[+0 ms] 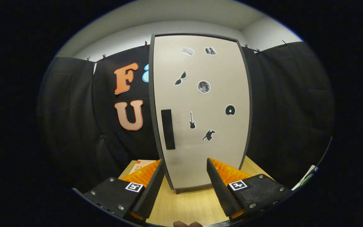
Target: Open the shoe cabinet door, grab the shoes and put them into the shoe cabinet, then close the shoe cabinet door.
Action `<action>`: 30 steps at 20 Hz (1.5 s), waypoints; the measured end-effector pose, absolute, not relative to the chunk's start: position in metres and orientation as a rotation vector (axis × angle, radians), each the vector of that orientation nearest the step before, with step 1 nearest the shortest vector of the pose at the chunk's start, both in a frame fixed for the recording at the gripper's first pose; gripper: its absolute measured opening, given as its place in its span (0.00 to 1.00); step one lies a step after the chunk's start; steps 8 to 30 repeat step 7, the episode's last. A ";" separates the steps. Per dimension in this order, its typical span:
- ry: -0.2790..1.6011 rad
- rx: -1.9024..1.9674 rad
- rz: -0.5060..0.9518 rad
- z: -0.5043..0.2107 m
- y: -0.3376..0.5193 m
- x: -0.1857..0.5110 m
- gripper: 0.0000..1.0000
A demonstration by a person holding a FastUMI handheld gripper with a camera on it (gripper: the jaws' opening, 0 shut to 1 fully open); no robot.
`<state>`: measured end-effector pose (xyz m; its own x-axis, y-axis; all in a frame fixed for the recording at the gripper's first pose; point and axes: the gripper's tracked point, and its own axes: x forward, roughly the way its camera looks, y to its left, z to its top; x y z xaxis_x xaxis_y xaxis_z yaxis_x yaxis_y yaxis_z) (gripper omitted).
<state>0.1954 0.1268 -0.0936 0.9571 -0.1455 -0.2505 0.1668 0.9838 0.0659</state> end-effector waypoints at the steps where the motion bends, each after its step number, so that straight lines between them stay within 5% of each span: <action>1: 0.250 0.083 -0.171 -0.095 0.123 0.183 0.83; 7: 0.222 0.118 -0.185 -0.087 0.093 0.122 0.83; 30: 0.222 0.118 -0.185 -0.087 0.093 0.122 0.83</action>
